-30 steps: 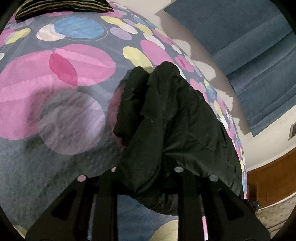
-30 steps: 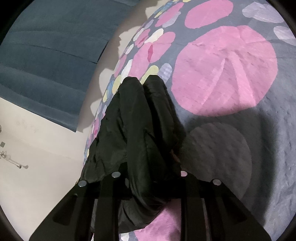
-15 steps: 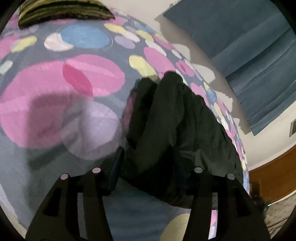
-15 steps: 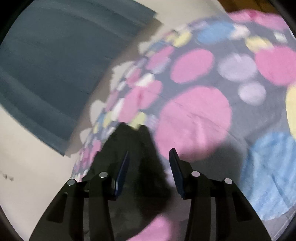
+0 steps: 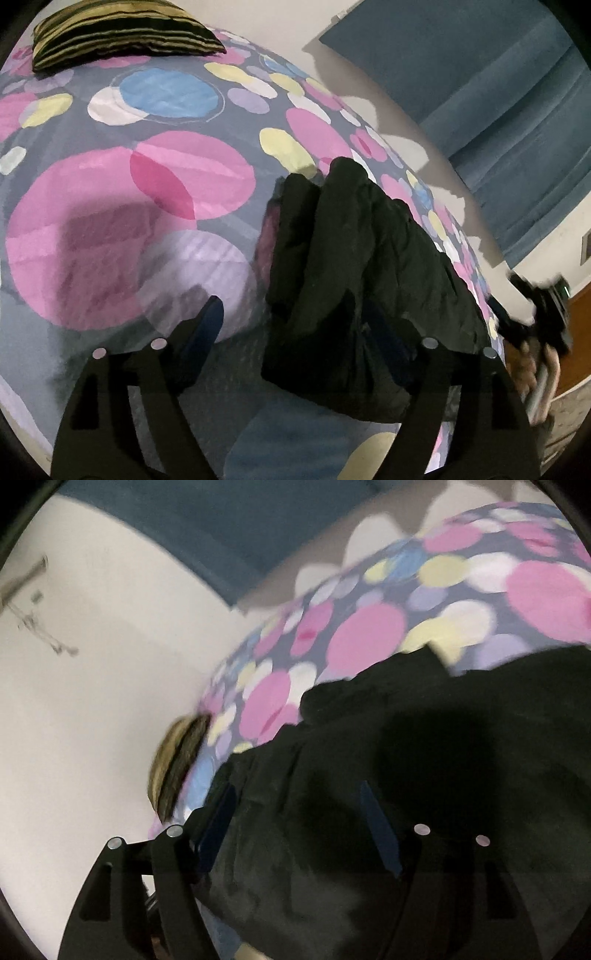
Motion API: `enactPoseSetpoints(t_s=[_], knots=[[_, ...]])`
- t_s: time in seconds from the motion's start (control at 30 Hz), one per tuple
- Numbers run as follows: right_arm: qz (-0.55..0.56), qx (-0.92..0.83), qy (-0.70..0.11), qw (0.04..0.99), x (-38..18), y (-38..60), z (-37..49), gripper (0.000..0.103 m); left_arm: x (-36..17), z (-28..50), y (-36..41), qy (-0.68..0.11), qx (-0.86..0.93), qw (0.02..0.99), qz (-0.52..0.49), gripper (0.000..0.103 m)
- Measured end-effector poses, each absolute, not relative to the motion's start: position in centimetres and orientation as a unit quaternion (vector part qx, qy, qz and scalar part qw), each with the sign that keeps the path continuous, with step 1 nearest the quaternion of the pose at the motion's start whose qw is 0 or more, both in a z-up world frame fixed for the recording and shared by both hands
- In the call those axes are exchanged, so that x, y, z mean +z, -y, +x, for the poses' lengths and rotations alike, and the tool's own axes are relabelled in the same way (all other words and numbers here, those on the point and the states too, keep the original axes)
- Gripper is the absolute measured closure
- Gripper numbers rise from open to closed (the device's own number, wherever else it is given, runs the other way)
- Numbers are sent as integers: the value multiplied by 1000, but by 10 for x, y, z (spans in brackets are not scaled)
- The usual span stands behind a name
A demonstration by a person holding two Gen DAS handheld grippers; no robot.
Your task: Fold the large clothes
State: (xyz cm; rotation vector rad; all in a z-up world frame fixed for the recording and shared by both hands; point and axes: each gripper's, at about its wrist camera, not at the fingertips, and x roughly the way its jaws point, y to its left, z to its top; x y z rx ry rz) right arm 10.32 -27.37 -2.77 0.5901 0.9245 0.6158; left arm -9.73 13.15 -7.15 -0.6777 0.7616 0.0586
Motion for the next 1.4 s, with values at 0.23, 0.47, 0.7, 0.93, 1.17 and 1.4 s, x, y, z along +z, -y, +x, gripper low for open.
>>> enactPoseSetpoints(t_s=[0.23,0.47,0.7,0.93,1.17,1.4], knots=[[252,266,-556,747,-96,226,161,33,-88,-89,-132,-395,12,858,-327,11],[269,267,-533,756,-88,235,150,33,-89,-84,-119,-398,-6,875,-275,2],[244,281,-490,788,-55,244,89,26,-92,-85,-121,-388,-5,878,-282,2],[210,283,-492,796,-74,229,68,15,-92,-85,-117,-384,1,885,-264,2],[228,274,-471,807,-63,235,47,15,-92,-84,-120,-384,-8,882,-272,2],[228,285,-461,809,-57,240,7,15,-92,-84,-119,-388,-13,883,-263,2]])
